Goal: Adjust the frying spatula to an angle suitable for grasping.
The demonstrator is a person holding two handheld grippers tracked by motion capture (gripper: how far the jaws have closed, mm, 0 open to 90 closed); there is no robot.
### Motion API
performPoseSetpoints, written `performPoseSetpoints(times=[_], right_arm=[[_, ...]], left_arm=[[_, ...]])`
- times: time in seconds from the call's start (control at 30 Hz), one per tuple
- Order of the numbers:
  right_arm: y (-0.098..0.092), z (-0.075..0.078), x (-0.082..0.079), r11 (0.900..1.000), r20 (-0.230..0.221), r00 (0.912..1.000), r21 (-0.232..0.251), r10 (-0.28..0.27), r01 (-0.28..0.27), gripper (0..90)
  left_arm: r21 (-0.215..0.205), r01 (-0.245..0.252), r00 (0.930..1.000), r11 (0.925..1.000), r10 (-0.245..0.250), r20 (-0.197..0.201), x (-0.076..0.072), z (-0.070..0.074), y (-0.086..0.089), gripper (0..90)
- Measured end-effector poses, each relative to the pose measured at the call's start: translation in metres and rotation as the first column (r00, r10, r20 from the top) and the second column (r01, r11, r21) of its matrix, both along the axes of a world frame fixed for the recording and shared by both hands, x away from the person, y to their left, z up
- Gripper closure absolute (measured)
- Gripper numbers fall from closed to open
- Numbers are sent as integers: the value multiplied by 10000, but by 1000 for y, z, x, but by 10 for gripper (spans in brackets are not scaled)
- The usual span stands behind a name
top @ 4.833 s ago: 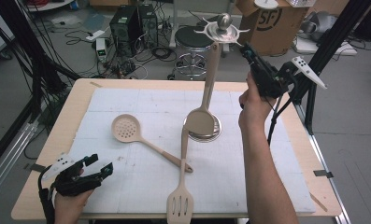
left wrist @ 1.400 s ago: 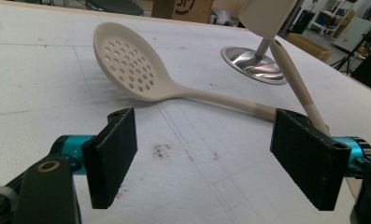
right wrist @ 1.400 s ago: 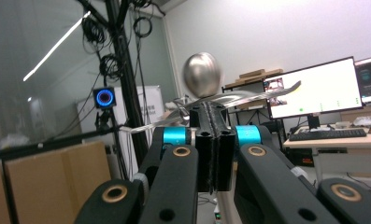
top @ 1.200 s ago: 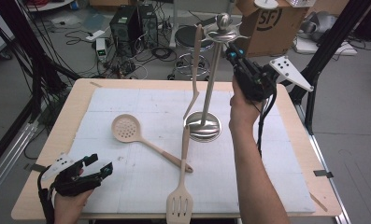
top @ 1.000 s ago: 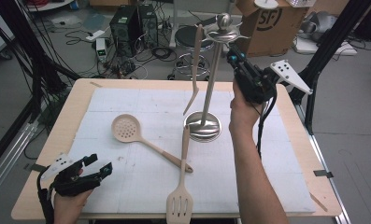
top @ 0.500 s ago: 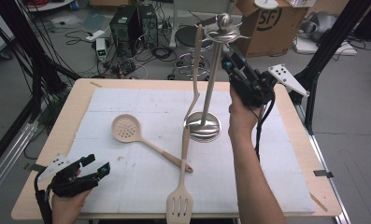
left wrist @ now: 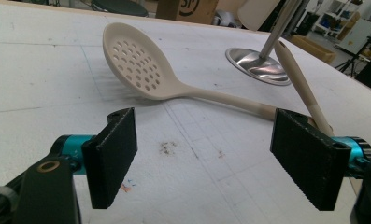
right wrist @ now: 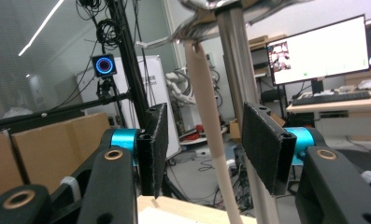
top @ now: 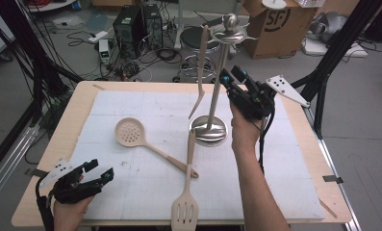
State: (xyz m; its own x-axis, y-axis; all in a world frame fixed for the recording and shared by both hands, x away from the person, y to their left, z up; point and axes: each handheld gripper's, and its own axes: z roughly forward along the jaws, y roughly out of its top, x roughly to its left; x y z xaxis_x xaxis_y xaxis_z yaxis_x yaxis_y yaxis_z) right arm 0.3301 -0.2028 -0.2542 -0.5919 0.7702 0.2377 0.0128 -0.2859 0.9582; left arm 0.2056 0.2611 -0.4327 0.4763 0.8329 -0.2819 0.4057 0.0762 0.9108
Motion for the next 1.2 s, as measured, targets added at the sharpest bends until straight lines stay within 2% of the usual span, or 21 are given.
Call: performPoseSetpoints(times=[0.07, 0.33, 0.6, 0.73, 0.97, 1.2], right_arm=[[1, -2, -1, 10000, -190, 9998, -57, 42, -43, 497], [2, -16, -7, 9999, -484, 9988, -139, 67, -74, 493], [1, -22, -17, 9988, -903, 9950, -200, 421, -441, 483], [2, -28, -20, 9986, -975, 9948, -390, 310, -349, 483], [6, -39, -22, 9981, -1307, 9905, -369, 437, -489, 483], [12, -56, -29, 9980, -2187, 9747, -322, 453, -536, 477]], left_arm=[[26, 41, 10000, 10000, -41, -9, 0, 0, -1, 236], [2, 86, 10000, 10000, -86, -12, 1, 0, -2, 237], [40, 83, 10000, 10000, -82, -47, 1, -1, -2, 237], [72, 80, 10000, 9999, -79, -28, 1, 0, -3, 236], [82, 38, 10000, 10000, -37, -59, 2, -1, -2, 236], [86, 41, 10000, 10000, -40, -70, 2, -1, -3, 237]])
